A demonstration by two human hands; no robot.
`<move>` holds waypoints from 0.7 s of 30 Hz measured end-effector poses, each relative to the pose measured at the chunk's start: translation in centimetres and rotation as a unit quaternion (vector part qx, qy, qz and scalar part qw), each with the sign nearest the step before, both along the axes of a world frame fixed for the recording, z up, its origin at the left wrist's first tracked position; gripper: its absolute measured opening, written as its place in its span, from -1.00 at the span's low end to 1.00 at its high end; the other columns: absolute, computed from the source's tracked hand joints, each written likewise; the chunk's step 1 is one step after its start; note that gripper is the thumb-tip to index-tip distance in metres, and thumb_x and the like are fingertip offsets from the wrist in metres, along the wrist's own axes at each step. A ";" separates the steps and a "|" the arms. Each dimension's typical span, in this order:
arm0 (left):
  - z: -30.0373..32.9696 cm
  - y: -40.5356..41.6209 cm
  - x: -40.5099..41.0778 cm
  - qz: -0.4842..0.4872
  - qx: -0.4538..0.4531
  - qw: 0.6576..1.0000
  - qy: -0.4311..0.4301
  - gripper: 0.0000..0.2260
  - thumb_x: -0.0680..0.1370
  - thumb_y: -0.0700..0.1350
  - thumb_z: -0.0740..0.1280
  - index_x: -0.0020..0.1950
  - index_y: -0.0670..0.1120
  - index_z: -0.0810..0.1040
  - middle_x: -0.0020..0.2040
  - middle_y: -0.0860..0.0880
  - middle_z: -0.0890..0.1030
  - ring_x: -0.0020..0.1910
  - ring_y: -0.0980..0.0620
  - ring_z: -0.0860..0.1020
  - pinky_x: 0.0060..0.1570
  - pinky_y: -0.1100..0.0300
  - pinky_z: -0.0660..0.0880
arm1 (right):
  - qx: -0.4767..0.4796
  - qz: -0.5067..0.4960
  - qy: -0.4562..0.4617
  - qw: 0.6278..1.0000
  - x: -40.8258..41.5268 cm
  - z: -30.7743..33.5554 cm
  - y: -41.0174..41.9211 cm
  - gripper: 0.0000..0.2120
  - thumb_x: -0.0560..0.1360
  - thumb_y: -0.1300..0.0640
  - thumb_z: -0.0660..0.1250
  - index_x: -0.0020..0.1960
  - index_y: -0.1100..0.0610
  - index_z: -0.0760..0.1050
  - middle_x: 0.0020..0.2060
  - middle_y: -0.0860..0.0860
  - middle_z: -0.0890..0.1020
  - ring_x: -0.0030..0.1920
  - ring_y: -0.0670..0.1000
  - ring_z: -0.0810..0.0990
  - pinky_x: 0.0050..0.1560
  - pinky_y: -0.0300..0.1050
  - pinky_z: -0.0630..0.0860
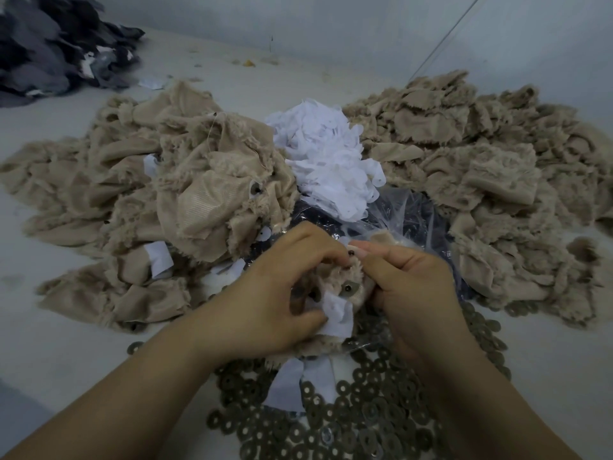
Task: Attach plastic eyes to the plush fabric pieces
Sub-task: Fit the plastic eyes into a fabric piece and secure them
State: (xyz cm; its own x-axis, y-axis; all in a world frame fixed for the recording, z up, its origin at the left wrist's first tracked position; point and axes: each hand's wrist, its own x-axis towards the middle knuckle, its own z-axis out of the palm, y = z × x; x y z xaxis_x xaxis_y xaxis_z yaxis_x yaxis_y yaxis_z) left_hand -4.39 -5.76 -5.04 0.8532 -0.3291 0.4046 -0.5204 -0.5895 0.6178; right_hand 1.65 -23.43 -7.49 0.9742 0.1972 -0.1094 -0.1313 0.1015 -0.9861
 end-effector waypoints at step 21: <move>0.3 -1.8 -1.2 -0.066 0.223 0.973 0.000 -0.87 0.49 -0.08 0.37 -0.09 0.11 0.69 -0.19 0.14 0.58 -0.16 0.17 0.52 -0.24 0.15 0.50 | -0.142 -0.040 -0.121 0.982 -0.4 0.0 0.7 -0.82 0.49 0.22 0.48 -0.09 -0.07 0.68 -0.26 0.00 0.73 -0.26 0.09 0.70 -0.11 0.13 0.62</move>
State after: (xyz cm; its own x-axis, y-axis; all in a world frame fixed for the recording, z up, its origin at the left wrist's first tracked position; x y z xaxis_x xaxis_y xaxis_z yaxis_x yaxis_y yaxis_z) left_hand -5.56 -7.61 -4.75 0.7910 -0.5792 0.1969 -0.6104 -0.7263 0.3161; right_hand 1.25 -22.77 -7.49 0.9896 0.1137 0.0879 0.1078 -0.1818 -0.9774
